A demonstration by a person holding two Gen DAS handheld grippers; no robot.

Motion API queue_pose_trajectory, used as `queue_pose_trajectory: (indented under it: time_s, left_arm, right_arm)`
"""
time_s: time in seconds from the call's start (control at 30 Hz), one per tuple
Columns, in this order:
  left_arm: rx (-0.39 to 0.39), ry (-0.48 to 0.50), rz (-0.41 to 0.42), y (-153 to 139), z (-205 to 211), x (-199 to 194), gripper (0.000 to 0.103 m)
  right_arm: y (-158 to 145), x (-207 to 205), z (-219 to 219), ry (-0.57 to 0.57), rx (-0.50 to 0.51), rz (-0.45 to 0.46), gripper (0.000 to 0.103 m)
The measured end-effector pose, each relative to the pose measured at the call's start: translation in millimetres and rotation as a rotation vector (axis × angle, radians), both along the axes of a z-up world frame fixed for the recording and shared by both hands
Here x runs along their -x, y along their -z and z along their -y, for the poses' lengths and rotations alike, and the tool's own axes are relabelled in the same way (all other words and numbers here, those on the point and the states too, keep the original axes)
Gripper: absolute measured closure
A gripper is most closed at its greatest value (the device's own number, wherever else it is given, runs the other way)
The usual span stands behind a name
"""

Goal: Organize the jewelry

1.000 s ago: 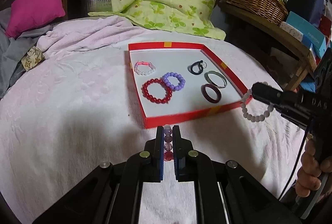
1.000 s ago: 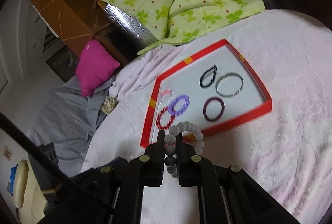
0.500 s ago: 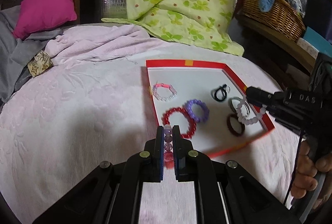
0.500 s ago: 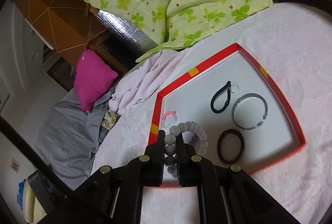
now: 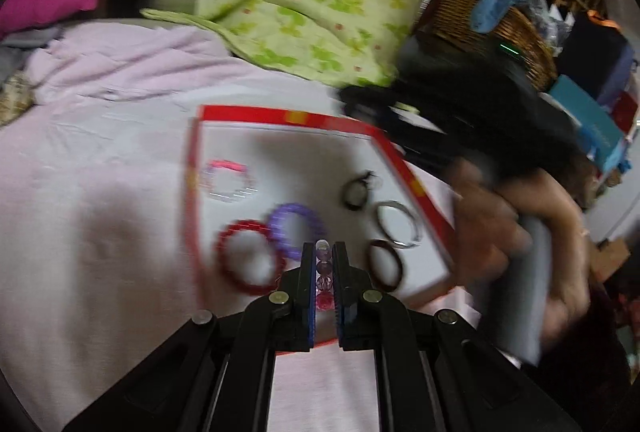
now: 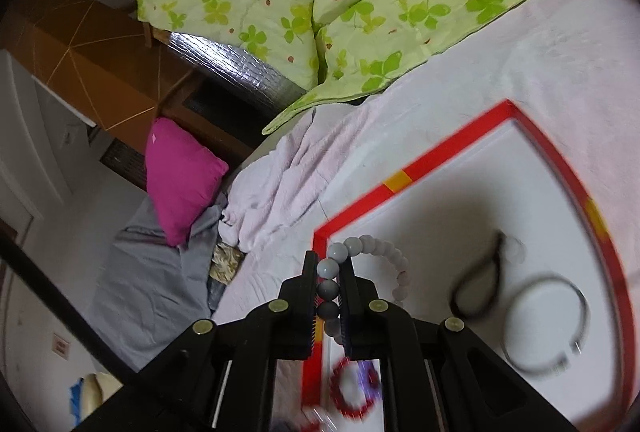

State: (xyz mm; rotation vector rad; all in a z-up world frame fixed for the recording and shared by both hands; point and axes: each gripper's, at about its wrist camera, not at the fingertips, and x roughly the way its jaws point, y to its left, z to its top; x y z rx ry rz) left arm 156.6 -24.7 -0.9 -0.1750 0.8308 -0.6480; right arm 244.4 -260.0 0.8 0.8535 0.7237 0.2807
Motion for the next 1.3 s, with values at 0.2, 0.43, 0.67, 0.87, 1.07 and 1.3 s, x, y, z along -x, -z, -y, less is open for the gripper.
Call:
queue_pose_trajectory:
  time_s: [0.2,0.43,0.67,0.87,1.07,1.3]
  left_arm:
    - [-0.001,0.059,-0.047,15,25,1,0.095]
    - [-0.106,0.014,-0.014,18,32,5,0.052]
    - [-0.161,-0.032,0.081,2,25,19,0.042]
    - [-0.264,-0.15,0.158,-10,5,24,0.027]
    - [-0.379,-0.317,0.171,-19,-10,40,0.022]
    - [-0.393,-0.317,0.214,-34,-28,90,0.021]
  right_arm:
    - [20,-47,-9,-0.091,-0.043,-0.054,0.093]
    - [43,-60,8,-0.066,0.035,-0.192,0.07]
    - [12,-15,29,-0.012,0.157,-0.118,0.028]
    - [-23,69,20,0.019,0.383,-0.025,0.028]
    - [-29,169,10,0.134,0.624,-0.049,0.028]
    - [-32,248,-17,0.143,0.747,-0.055,0.028]
